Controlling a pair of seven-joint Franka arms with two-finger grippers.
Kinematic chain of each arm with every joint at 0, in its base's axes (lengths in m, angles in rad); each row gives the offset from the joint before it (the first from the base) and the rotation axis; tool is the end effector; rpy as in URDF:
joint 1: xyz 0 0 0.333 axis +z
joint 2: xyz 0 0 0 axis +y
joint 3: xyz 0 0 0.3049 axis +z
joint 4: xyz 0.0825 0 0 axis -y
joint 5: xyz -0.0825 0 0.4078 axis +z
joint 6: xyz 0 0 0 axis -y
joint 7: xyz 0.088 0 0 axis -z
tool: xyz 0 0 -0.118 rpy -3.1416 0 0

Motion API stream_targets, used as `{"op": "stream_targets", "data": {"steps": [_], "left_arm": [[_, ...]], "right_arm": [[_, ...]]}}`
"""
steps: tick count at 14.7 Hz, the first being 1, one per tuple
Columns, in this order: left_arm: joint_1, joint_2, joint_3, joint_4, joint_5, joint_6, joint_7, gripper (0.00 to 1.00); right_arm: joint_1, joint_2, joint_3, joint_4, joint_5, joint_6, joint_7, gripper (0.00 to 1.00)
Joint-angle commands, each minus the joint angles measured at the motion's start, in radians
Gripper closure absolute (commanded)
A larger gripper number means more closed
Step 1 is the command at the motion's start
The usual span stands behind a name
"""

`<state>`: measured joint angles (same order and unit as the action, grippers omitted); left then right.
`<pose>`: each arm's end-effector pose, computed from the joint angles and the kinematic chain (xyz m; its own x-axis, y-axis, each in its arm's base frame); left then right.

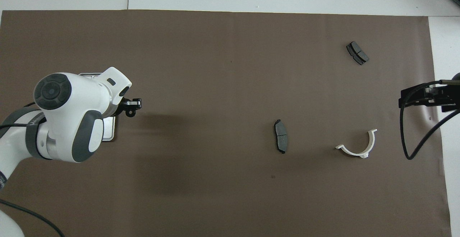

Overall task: Place bearing gear from tray to pile
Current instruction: 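Lift the gear with the left gripper while the right gripper approaches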

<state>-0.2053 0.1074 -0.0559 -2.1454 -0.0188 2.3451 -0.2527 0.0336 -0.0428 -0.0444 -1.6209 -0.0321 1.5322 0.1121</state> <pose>0.5620 -0.1505 0.3250 0.9964 0.0064 0.0841 0.0028 -0.9991 0.0430 0.5602 -0.0104 0.5988 0.9914 -0.1236 -0.0422 -0.1222 -0.9919 0.0351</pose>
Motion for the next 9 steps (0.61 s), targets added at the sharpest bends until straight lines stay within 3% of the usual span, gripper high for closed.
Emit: {"op": "stream_targets", "data": {"steps": [1,4,9], "left_arm": [[-0.112,0.023,0.016,0.039,0.045,0.011,-0.172,1.0],[-0.221,0.13,0.014,0.138,0.129,0.032,-0.389,1.0],[-0.368,0.267,0.013,0.286,0.137,0.04,-0.568,1.0]], "right_arm": [[0.002,-0.025,-0.002,-0.028,0.023,0.012,-0.023,0.0],[-0.011,-0.031,-0.002,-0.069,0.024,0.071,-0.023,0.0],[0.003,-0.003,-0.002,-0.114,0.023,0.218,-0.031,0.0]]}}
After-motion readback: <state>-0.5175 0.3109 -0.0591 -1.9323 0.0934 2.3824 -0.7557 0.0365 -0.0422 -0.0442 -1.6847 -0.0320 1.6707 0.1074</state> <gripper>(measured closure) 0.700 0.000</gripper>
